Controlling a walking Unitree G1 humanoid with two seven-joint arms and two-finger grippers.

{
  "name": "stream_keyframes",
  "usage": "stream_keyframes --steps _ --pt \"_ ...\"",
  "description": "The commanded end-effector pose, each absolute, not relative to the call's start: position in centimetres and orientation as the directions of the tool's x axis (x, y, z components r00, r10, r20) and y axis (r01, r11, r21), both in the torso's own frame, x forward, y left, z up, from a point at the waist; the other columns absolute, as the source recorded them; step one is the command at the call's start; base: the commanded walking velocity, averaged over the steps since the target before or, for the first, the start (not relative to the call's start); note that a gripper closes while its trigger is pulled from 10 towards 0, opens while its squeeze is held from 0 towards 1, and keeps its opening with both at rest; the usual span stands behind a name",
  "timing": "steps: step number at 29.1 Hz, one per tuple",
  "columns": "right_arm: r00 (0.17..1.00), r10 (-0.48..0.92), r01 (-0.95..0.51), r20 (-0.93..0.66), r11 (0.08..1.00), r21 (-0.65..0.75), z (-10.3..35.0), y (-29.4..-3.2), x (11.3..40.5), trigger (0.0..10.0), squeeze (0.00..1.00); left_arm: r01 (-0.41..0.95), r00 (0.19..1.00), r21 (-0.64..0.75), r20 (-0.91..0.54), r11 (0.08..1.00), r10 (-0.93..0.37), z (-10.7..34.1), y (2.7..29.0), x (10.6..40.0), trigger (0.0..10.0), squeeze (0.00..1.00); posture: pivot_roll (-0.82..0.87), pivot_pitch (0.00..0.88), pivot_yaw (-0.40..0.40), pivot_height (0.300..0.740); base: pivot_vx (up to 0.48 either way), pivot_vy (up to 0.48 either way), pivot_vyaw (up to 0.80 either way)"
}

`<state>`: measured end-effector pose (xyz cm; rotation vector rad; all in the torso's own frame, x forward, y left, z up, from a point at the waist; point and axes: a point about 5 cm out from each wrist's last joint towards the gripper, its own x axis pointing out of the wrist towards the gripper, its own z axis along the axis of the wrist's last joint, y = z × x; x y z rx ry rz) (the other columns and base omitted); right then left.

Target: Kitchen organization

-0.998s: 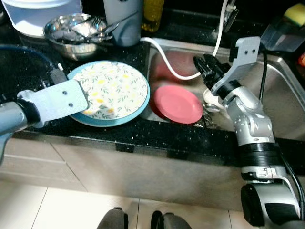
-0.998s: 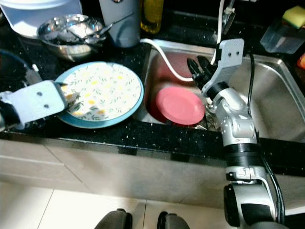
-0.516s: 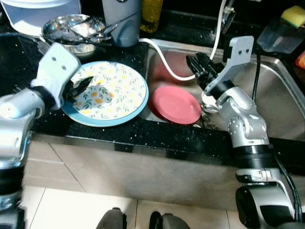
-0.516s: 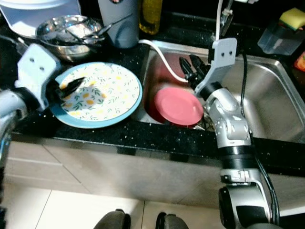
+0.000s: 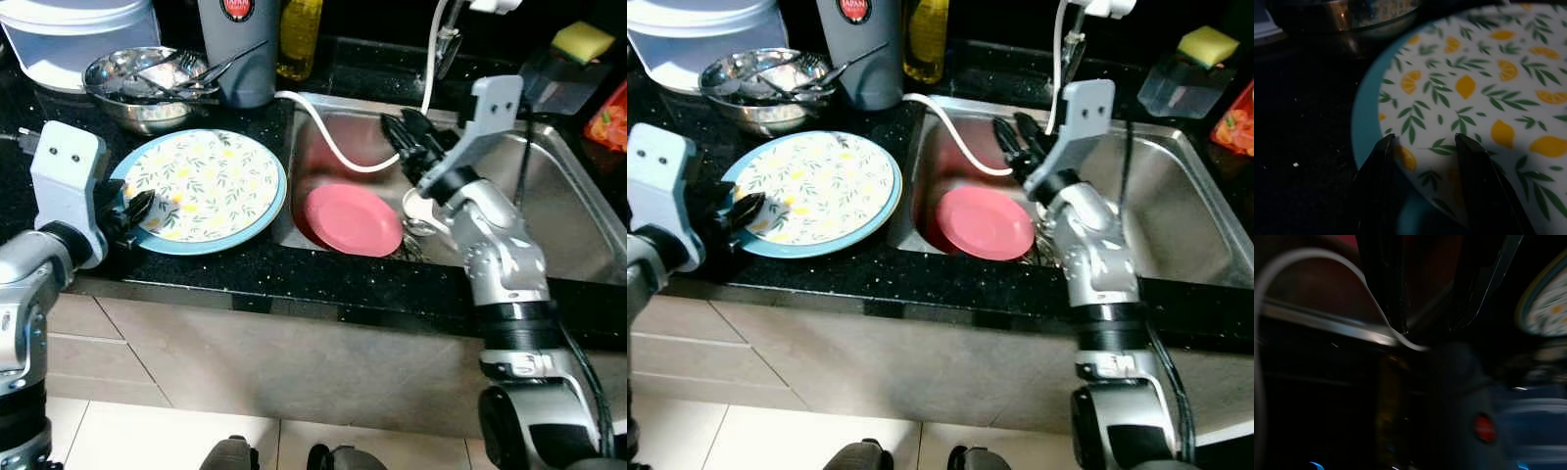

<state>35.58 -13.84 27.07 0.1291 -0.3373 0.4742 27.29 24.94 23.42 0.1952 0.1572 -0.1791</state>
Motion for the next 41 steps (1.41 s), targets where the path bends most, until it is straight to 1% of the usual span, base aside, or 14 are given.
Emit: stream_keyframes --steps 1,5,7,10,11,12,14,15,18,20,23,31,35,41 --pt "0.813 0.454 -0.501 0.364 0.864 0.040 27.9 -13.1 35.4 10.0 0.00 0.207 0.921 0.080 -0.352 0.975 -0.166 19.5 24.5 27.4 10.0 0.00 0.30 0.062 -0.114 0.740 0.000 0.000 0.00" --pt "0.707 0.625 -0.668 0.331 0.743 0.024 28.2 -9.5 34.0 10.0 0.00 0.189 0.919 0.072 -0.366 0.979 -0.150 19.5 24.5 27.7 10.0 0.00 0.29 0.068 -0.112 0.740 0.000 0.000 0.00" --pt "0.688 0.679 -0.700 0.256 0.714 -0.009 27.4 -8.5 33.6 10.0 0.00 0.184 0.919 0.074 -0.366 0.980 -0.145 19.5 24.5 27.7 10.0 0.00 0.29 0.068 -0.112 0.740 0.000 0.000 0.00" --pt "0.680 0.696 -0.713 0.230 0.701 -0.015 26.9 -8.0 33.5 10.0 0.00 0.182 0.920 0.074 -0.365 0.980 -0.143 19.5 24.4 27.7 10.0 0.00 0.29 0.069 -0.112 0.740 0.000 0.000 0.00" --pt "0.667 0.730 -0.742 0.151 0.669 0.043 25.3 -7.0 33.1 10.0 0.00 0.181 0.920 0.082 -0.366 0.980 -0.139 19.4 24.5 27.8 10.0 0.00 0.28 0.070 -0.111 0.740 0.000 0.000 0.00" --pt "0.667 0.730 -0.742 0.151 0.669 0.043 25.3 -7.0 33.1 10.0 0.00 0.181 0.920 0.082 -0.366 0.980 -0.139 19.4 24.5 27.8 10.0 0.00 0.28 0.070 -0.111 0.740 0.000 0.000 0.00" --pt "0.653 0.754 -0.755 0.079 0.639 0.147 24.0 -6.2 32.8 10.0 0.00 0.177 0.920 0.093 -0.369 0.980 -0.131 19.3 24.5 27.8 10.0 0.00 0.28 0.071 -0.111 0.740 0.000 0.000 0.00" --pt "0.669 0.742 -0.734 0.047 0.648 0.201 23.4 -6.1 33.0 10.0 0.00 0.177 0.920 0.095 -0.369 0.980 -0.130 19.3 24.5 27.9 10.0 0.00 0.28 0.071 -0.111 0.740 0.000 0.000 0.00" --pt "0.683 0.730 -0.713 0.022 0.660 0.238 22.9 -6.0 33.3 10.0 0.00 0.177 0.920 0.096 -0.370 0.980 -0.130 19.3 24.4 27.9 10.0 0.00 0.28 0.071 -0.115 0.740 0.000 0.000 0.00" --pt "0.731 0.681 -0.624 -0.043 0.692 0.363 21.5 -6.0 33.8 10.0 0.00 0.179 0.919 0.103 -0.372 0.978 -0.128 19.3 24.3 27.9 10.0 0.00 0.28 0.071 -0.115 0.740 0.000 0.000 0.00" --pt "0.738 0.670 -0.576 -0.081 0.687 0.442 20.7 -5.6 33.8 10.0 0.00 0.178 0.918 0.111 -0.375 0.978 -0.124 19.3 24.3 27.9 10.0 0.00 0.28 0.073 -0.118 0.740 0.000 0.000 0.00" --pt "0.751 0.654 -0.469 -0.097 0.630 0.619 21.2 -4.4 34.5 10.0 0.00 0.183 0.917 0.134 -0.380 0.974 -0.120 19.4 24.3 27.9 10.0 0.00 0.26 0.083 -0.119 0.740 0.000 0.000 0.00" --pt "0.755 0.655 -0.505 0.028 0.553 0.663 23.9 -3.7 34.9 10.0 0.00 0.188 0.917 0.141 -0.380 0.972 -0.122 19.4 24.1 27.9 10.0 0.00 0.26 0.085 -0.119 0.740 0.000 0.000 0.00" --pt "0.706 0.706 -0.553 0.057 0.500 0.667 25.5 -2.2 34.5 10.0 0.00 0.189 0.916 0.147 -0.383 0.971 -0.120 19.4 24.2 27.9 10.0 0.00 0.26 0.094 -0.116 0.740 0.000 0.000 0.00"
